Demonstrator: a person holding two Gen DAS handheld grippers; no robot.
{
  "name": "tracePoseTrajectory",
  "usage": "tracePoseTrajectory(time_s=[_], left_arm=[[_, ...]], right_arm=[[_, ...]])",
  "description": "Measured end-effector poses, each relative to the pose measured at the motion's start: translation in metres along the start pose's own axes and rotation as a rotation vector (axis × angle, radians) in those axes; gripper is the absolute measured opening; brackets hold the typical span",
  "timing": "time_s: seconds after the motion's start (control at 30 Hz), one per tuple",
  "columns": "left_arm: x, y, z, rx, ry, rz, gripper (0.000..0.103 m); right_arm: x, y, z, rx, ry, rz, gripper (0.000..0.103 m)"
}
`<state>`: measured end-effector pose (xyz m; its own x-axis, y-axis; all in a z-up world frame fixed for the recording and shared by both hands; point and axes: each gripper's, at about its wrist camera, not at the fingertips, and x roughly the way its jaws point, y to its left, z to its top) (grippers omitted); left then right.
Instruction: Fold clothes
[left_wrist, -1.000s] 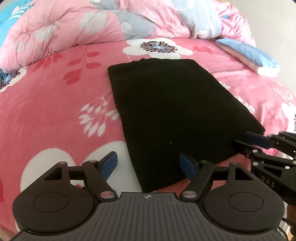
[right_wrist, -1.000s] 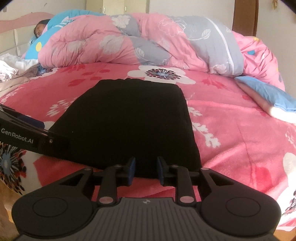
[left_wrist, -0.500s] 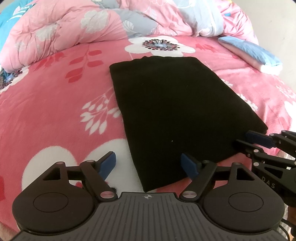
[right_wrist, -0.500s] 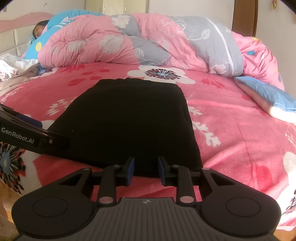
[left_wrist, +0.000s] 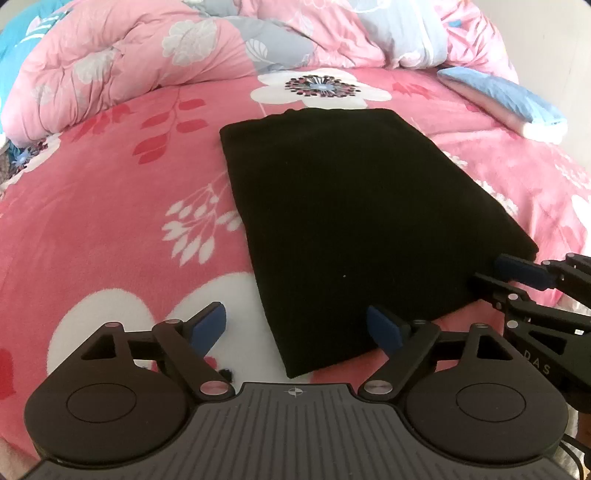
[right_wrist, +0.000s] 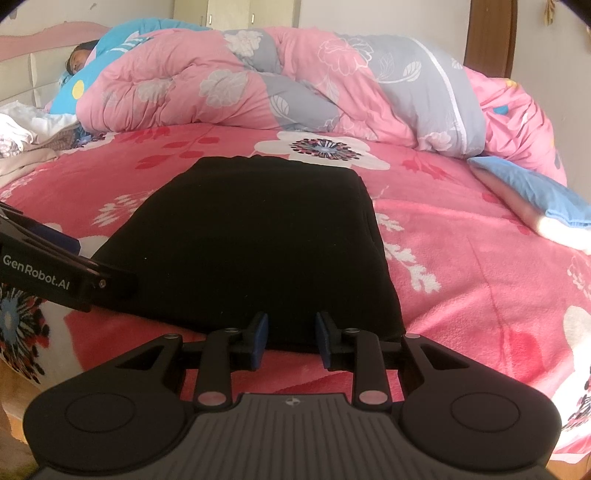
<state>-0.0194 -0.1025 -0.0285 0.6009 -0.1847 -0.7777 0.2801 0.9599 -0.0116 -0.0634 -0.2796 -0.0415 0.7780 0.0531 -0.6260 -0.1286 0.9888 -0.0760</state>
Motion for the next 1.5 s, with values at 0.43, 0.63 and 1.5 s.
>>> tracePoseTrajectory(time_s=[0.43, 0.63, 1.5], left_arm=[[0.000, -0.003, -0.001, 0.012, 0.004, 0.014, 0.090], [0.000, -0.005, -0.001, 0.015, 0.006, 0.021, 0.093], [0.008, 0.006, -0.010, -0.041, 0.005, -0.043, 0.103]], right_arm=[[0.000, 0.000, -0.001, -0.001, -0.006, 0.000, 0.031], [0.000, 0.001, -0.003, -0.003, -0.010, -0.001, 0.032], [-0.015, -0.013, 0.003, 0.068, 0.039, 0.125, 0.064]])
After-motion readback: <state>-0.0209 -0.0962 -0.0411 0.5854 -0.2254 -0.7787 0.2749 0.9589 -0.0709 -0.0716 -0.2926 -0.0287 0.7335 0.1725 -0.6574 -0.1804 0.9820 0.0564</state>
